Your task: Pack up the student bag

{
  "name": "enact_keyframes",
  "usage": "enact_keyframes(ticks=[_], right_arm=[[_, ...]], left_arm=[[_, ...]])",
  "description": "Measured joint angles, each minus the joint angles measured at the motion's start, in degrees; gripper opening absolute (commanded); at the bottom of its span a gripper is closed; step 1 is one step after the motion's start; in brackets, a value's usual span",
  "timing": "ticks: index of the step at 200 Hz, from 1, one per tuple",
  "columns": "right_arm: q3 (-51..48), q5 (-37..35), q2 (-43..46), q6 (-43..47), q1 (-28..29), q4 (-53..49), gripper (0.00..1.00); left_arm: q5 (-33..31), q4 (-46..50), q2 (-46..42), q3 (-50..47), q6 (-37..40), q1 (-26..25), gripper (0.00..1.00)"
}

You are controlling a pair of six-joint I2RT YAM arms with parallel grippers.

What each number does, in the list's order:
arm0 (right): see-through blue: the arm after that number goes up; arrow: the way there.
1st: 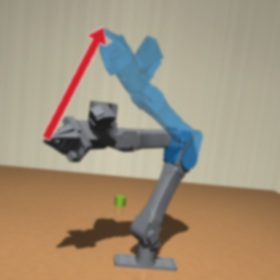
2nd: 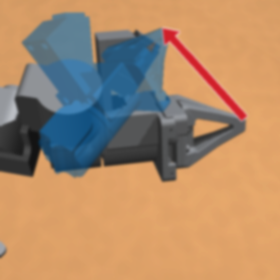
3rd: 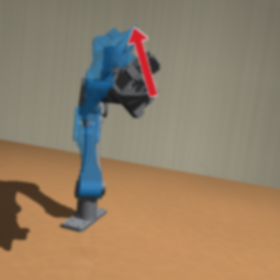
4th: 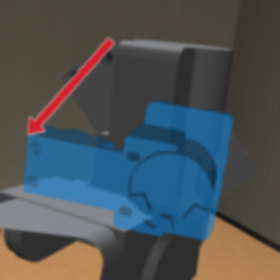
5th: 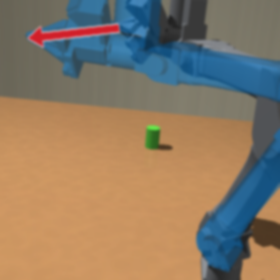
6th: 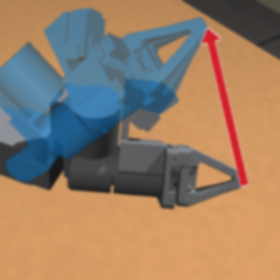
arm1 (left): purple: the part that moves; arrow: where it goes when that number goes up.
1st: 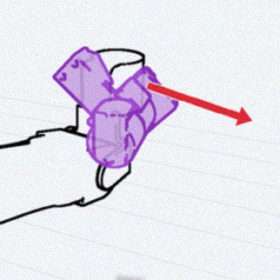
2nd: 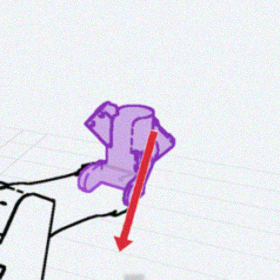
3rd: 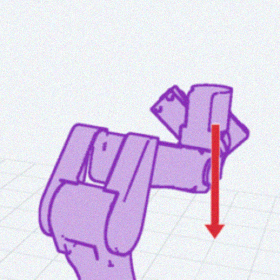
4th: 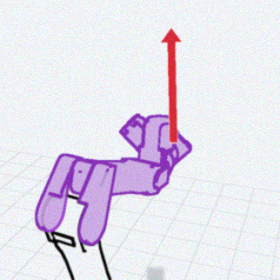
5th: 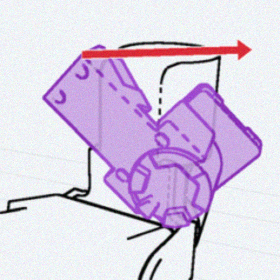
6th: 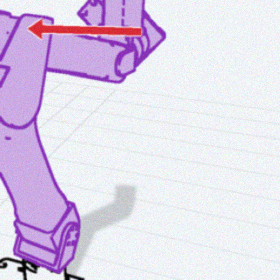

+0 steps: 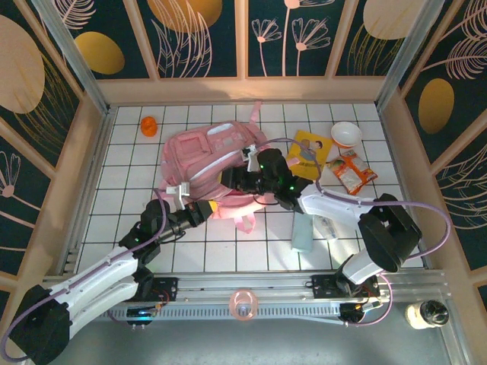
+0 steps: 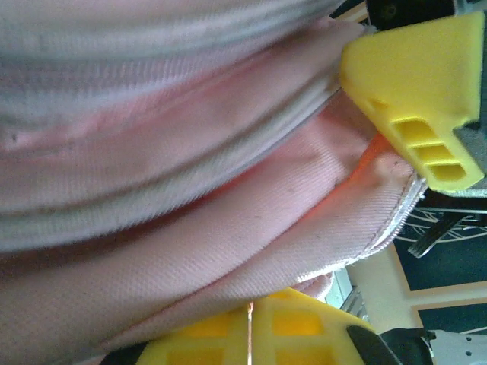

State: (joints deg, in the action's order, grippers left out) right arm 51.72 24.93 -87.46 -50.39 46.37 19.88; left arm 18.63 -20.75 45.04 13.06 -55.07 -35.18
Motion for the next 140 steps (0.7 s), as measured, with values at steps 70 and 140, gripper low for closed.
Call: enact_keyframes(ticks=[70,140], right_arm=[[0.0,-3.4,-0.7,-6.5,0.9,5.8,0.00],[1.0,-5.8,-1.5,-7.6,2.4,5.5,0.00]], left_arm=[[-4.5,18.2,-0.4,11.9,7.8,-0.1,0.49],[-11.7,26.2,3.4,14.7,8.8,-0.4,0.29]])
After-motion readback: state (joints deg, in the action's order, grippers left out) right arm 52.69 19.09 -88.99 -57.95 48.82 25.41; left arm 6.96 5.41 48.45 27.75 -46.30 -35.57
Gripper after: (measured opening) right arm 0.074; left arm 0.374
